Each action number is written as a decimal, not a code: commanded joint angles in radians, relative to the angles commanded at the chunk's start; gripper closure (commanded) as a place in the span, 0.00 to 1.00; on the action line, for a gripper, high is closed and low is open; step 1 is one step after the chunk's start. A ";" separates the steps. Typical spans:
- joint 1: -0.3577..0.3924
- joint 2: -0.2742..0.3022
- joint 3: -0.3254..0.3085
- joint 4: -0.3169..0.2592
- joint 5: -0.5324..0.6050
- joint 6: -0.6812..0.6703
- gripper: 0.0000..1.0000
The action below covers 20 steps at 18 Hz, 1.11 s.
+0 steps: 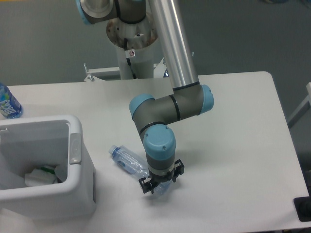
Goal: Place the trash in the trash can
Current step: 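Close the gripper around the bottle's bottom end, then lift the bottle and carry it over the bin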
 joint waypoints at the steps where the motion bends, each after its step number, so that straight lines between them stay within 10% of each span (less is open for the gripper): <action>1: 0.000 0.002 0.000 0.000 0.002 -0.002 0.26; 15: -0.002 0.018 0.008 -0.006 0.005 0.002 0.42; 20: 0.005 0.096 0.130 -0.002 -0.017 0.005 0.42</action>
